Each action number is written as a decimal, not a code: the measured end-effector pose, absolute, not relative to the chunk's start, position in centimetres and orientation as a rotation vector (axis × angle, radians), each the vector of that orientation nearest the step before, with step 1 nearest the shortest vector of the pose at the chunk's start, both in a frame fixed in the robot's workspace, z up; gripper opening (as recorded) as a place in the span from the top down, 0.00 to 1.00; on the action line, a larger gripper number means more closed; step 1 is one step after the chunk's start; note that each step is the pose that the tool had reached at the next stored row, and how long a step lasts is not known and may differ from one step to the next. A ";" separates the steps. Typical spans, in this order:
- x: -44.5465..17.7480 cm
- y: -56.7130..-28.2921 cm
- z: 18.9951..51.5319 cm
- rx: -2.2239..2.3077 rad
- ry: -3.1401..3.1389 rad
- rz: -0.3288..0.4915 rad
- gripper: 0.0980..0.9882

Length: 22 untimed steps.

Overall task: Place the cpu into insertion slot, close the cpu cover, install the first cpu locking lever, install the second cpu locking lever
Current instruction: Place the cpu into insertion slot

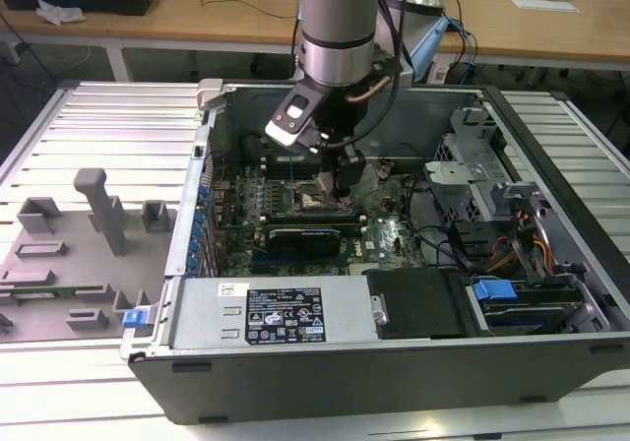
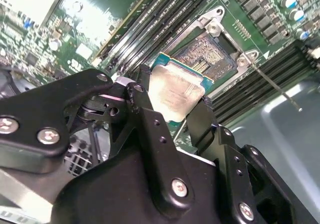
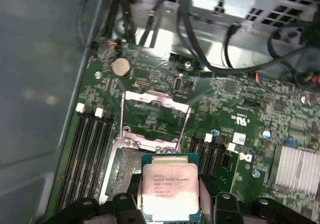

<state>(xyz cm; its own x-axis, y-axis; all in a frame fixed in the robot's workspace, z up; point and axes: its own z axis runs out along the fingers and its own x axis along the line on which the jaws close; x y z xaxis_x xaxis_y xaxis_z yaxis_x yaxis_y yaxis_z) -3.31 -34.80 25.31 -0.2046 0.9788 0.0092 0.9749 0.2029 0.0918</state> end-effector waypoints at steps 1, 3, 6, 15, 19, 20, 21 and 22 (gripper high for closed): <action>-3.3 -34.8 25.3 1.967 2.380 0.118 0.50; -3.3 -34.8 25.2 2.007 2.345 0.117 0.50; -3.3 -34.8 25.1 2.067 2.289 0.115 0.50; -3.3 -34.4 24.9 2.144 2.215 0.112 0.50; -3.5 -33.7 24.7 2.155 2.203 0.111 0.50; -3.6 -33.6 24.6 2.159 2.199 0.111 0.50; -3.7 -33.6 24.5 2.163 2.195 0.111 0.50; -3.9 -33.4 24.3 2.169 2.189 0.111 0.50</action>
